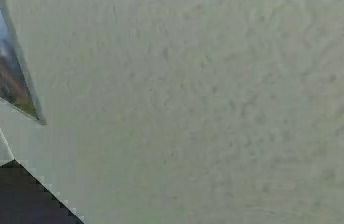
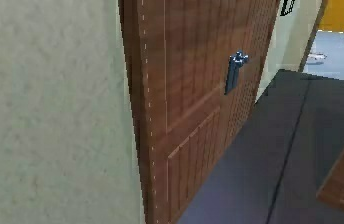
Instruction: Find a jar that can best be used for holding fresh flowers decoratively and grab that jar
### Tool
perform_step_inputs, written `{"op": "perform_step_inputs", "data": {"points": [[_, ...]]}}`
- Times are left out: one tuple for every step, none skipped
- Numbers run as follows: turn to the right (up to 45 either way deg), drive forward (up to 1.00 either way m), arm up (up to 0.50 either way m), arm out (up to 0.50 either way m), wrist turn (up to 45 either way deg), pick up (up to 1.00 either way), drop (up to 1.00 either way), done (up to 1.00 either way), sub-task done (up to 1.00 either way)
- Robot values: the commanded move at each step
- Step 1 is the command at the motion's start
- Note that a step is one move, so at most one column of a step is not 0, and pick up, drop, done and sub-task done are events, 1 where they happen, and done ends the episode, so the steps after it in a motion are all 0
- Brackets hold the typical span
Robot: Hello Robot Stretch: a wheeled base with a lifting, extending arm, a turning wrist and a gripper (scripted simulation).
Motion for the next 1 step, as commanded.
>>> {"op": "perform_step_inputs", "data": {"points": [[-45.0, 0.0, 0.0, 0.0, 0.0, 0.0, 0.0, 0.0, 0.0]]}}
